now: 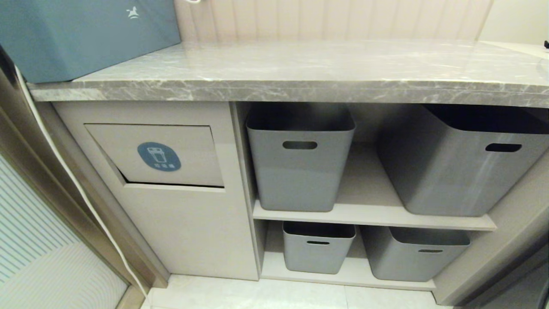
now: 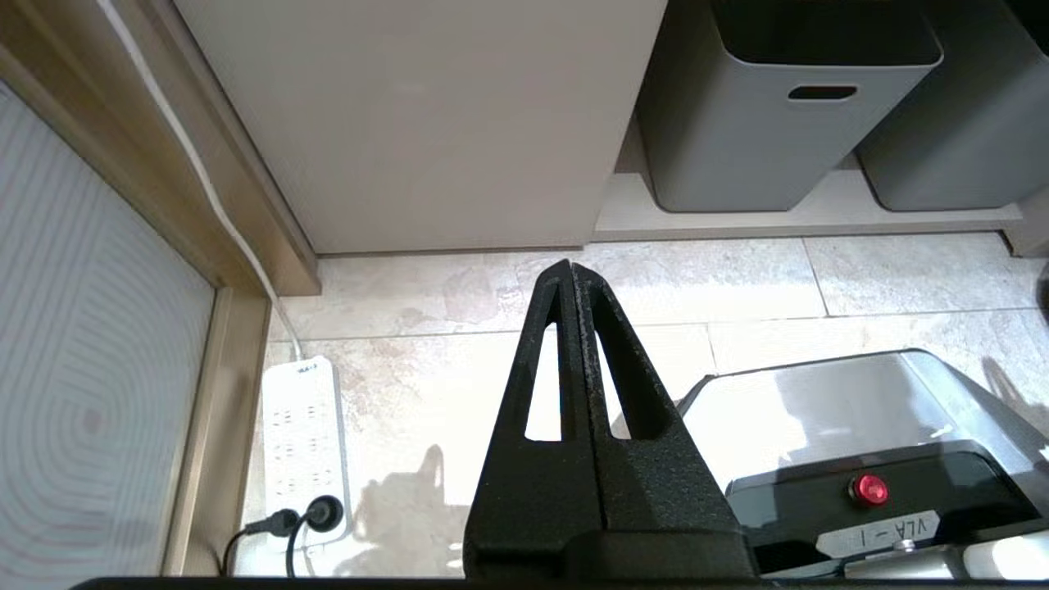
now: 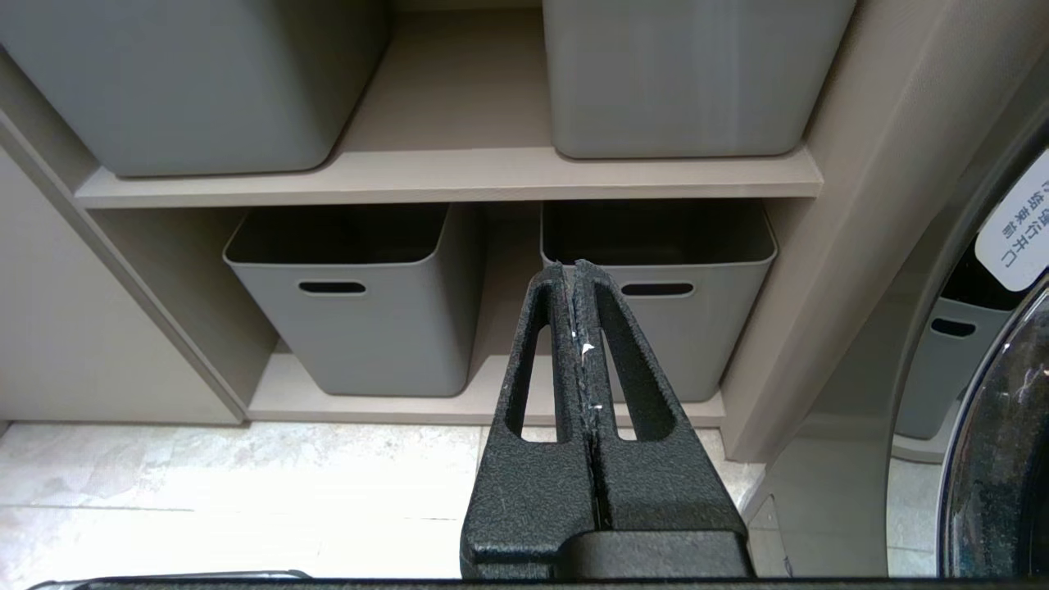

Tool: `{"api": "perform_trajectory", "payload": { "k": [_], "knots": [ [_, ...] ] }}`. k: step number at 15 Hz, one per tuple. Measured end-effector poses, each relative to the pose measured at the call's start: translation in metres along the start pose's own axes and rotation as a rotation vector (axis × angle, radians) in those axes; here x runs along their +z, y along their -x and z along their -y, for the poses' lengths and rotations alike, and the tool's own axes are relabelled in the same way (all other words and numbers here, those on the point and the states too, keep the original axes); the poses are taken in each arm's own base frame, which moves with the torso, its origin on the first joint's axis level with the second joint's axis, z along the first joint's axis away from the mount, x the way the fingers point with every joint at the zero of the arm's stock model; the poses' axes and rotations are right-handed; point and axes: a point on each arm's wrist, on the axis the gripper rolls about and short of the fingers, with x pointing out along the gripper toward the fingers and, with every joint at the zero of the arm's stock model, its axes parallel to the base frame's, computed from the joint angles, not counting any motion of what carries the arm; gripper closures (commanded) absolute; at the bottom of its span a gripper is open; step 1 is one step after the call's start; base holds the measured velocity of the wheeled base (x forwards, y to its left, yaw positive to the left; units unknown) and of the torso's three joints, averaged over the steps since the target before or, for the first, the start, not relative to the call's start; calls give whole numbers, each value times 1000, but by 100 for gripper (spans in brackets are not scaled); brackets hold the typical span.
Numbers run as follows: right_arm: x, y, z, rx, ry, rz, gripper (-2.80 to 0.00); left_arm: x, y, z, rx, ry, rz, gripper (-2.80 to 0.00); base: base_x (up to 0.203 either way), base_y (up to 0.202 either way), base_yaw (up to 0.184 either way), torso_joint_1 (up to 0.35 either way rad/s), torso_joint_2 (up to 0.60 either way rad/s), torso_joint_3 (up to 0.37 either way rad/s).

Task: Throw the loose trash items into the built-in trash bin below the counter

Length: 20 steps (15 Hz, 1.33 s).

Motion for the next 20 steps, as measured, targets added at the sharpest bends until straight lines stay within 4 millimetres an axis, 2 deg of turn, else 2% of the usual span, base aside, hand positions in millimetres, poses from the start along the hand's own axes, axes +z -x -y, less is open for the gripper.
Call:
{"api": "perform_trajectory", "payload": {
  "k": [3, 9, 13, 20],
  "knots": [
    [0, 0, 0, 0, 0, 0, 0, -2, 0, 0, -11, 1, -9, 0, 0, 0, 0, 0, 0, 0],
    [0, 0, 0, 1, 1, 0, 0, -2, 0, 0, 74, 52, -2, 0, 0, 0, 0, 0, 0, 0],
    [0, 0, 0, 3, 10, 1, 0, -2, -1, 0, 39, 41, -12, 0, 0, 0, 0, 0, 0, 0],
    [0, 0, 0, 1, 3, 0, 0, -2, 1, 0, 162, 66, 13, 0, 0, 0, 0, 0, 0, 0]
  ]
}}
